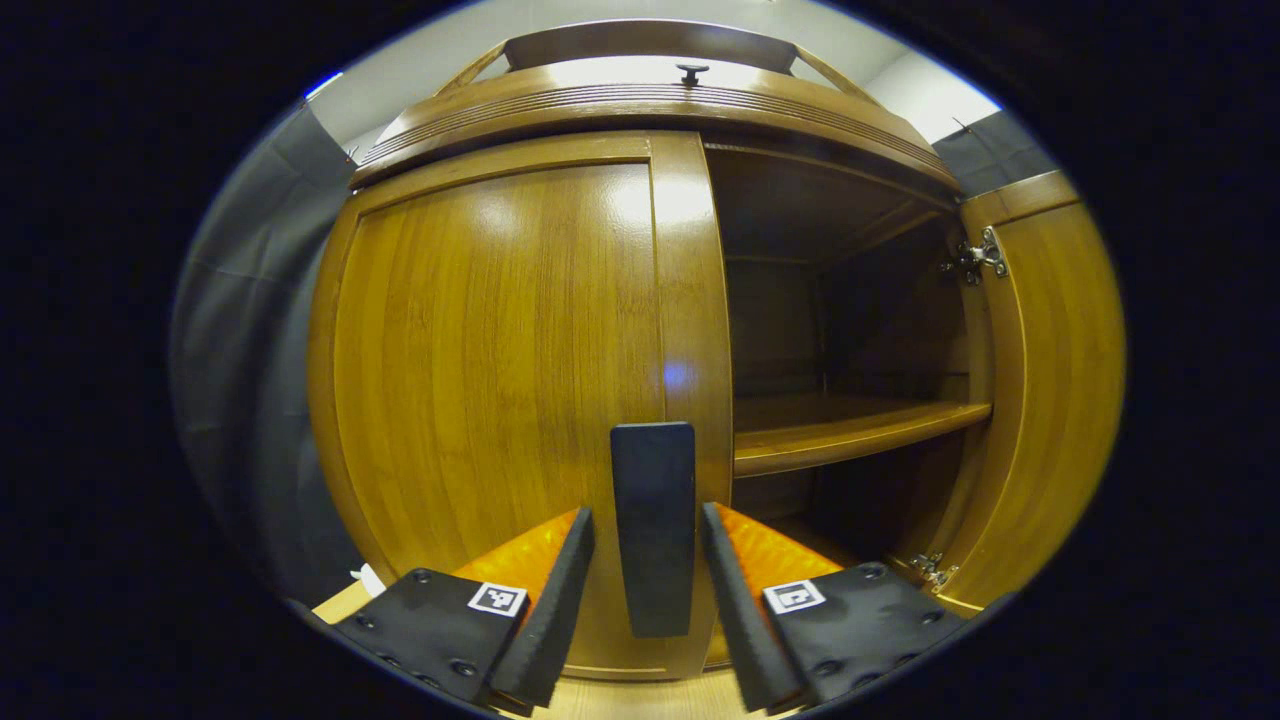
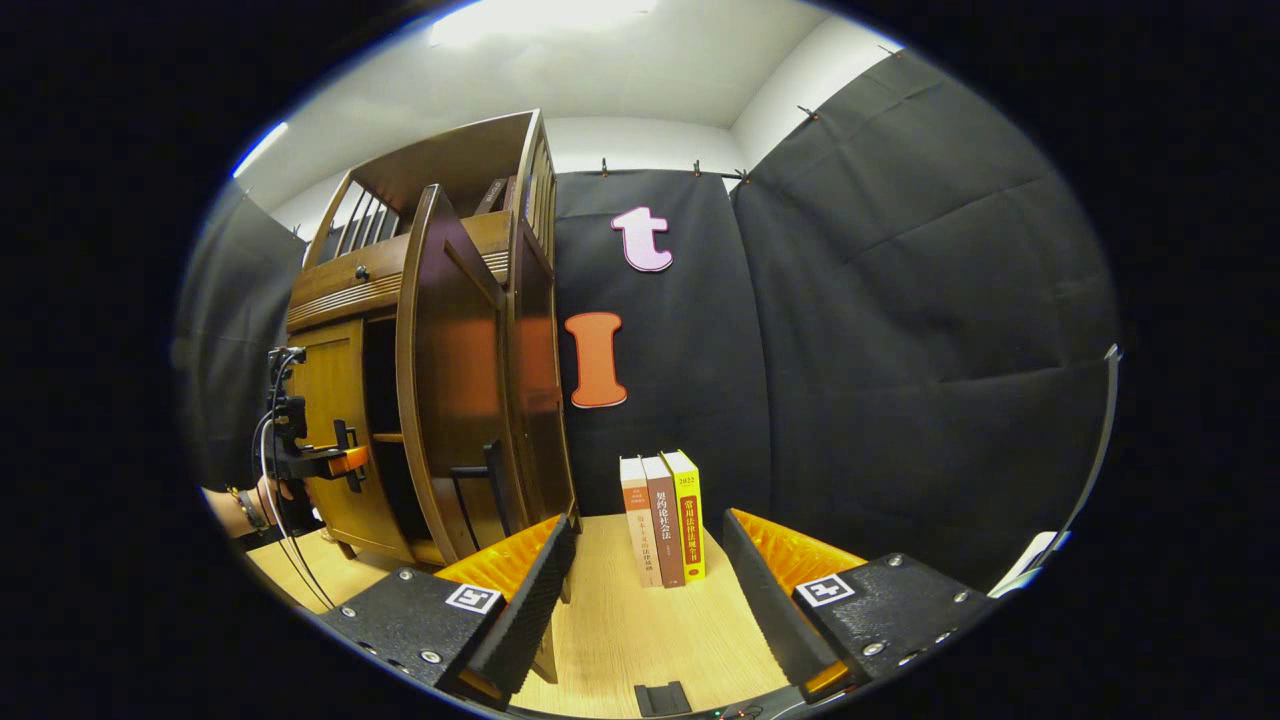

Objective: Open the right door of the double-door shoe cabinet with the right hand, and open the left door with the left hand.

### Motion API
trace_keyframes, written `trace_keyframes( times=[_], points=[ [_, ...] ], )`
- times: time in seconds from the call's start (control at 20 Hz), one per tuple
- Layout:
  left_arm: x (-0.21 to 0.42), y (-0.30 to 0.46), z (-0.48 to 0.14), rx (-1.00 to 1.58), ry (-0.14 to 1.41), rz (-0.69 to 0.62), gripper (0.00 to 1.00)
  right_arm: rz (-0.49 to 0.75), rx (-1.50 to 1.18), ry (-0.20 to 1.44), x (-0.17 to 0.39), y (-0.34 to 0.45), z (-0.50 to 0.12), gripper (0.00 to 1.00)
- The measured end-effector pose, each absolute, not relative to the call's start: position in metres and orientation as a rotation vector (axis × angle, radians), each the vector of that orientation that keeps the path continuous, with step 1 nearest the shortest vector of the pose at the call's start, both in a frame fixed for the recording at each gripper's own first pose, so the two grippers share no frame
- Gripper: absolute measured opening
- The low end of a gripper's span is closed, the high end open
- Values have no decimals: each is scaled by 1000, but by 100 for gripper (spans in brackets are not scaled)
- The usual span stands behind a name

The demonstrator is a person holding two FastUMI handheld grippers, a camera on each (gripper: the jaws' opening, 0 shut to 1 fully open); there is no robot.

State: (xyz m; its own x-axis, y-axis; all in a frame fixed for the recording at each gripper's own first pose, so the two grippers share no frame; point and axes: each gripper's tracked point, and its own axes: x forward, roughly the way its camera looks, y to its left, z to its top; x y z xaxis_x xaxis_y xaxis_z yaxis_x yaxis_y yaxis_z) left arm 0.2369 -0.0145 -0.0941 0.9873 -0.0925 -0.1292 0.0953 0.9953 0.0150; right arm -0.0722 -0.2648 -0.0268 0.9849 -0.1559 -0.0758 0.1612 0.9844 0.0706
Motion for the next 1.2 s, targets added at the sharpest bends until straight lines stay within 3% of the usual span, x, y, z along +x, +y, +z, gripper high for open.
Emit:
trace_keyframes(
  times=[0.2, 0.4, 0.7, 0.85, 1.1, 1.15, 1.2],
  points=[
    [236, -18, -94, 30, 144, -84, 41, -159, 84, 81, -72, -260, -30, 98],
    [232, -16, -97, 46, 181, -38, 32, -150, 74, 90, -77, -252, -32, 98],
    [198, -7, -90, 53, 198, 7, 25, -133, 72, 119, -81, -233, -42, 98],
    [165, 4, -86, 46, 240, 14, 29, -114, 68, 121, -80, -220, -41, 98],
    [119, 33, -75, 38, 251, 31, 24, -90, 59, 121, -78, -202, -39, 98],
    [109, 40, -72, 36, 252, 39, 24, -87, 57, 121, -77, -200, -38, 98],
    [100, 50, -70, 37, 252, 48, 31, -84, 57, 119, -77, -198, -37, 98]
  ],
)
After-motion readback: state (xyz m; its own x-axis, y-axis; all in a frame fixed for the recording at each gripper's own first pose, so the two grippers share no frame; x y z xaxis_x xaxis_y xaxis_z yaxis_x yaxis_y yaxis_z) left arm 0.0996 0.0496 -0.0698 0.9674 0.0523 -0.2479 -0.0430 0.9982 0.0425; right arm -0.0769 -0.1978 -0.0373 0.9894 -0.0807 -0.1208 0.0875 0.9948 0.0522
